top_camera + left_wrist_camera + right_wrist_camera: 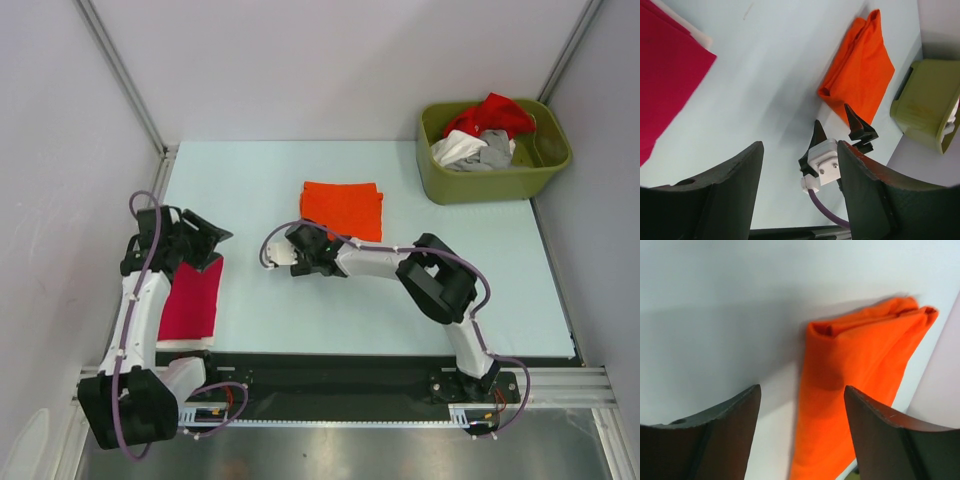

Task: Fold and stack the t-shirts
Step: Neatly place the folded tshirt to the corner

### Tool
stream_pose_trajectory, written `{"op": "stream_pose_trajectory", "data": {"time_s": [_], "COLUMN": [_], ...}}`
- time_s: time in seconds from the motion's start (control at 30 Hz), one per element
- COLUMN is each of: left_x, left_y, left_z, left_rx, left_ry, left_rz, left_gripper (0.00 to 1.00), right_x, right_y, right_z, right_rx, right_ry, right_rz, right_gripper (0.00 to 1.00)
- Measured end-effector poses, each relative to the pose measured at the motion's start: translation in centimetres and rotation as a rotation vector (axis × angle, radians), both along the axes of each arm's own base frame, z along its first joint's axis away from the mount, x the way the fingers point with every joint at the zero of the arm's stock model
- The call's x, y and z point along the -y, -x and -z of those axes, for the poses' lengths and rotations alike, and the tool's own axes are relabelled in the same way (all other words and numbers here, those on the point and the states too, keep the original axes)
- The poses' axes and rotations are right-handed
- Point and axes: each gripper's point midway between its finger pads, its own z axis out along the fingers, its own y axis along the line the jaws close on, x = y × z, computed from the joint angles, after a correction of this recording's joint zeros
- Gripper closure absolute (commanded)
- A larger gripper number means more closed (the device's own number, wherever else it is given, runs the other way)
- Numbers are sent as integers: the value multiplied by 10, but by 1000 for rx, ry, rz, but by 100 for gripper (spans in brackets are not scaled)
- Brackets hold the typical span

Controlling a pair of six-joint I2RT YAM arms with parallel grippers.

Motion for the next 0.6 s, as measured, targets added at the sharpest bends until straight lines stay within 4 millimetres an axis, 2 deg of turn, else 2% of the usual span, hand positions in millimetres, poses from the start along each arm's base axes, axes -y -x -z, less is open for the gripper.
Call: {"op": "stream_pose_trajectory", "data": {"time_s": [0.1, 0.2, 0.37, 0.47, 0.57, 0.6], "left_x": [-13, -20, -15, -11, -7, -5], "left_y": [-1, -2, -3, -7, -14, -17], "left_z": [3, 7, 15, 20, 25, 26], "left_rx": [-11, -24, -54, -58, -59, -55], "left_ry": [2, 4, 37, 66, 93, 103], "left_rz": [-34, -45, -15, 9, 32, 42], "left_gripper": [31, 30, 24, 17, 16, 16], "right_x": [-8, -12, -12, -13, -10, -10], "right_y": [-11, -21, -29, -31, -32, -31], "right_z": [1, 2, 7, 10, 13, 14], "right_rx": [22, 37, 42, 41, 32, 27], "right_ry": [1, 0, 13, 13, 15, 16], "right_rz": [-1, 1, -1, 1, 9, 12], "right_gripper": [32, 40, 49, 61, 74, 85]}}
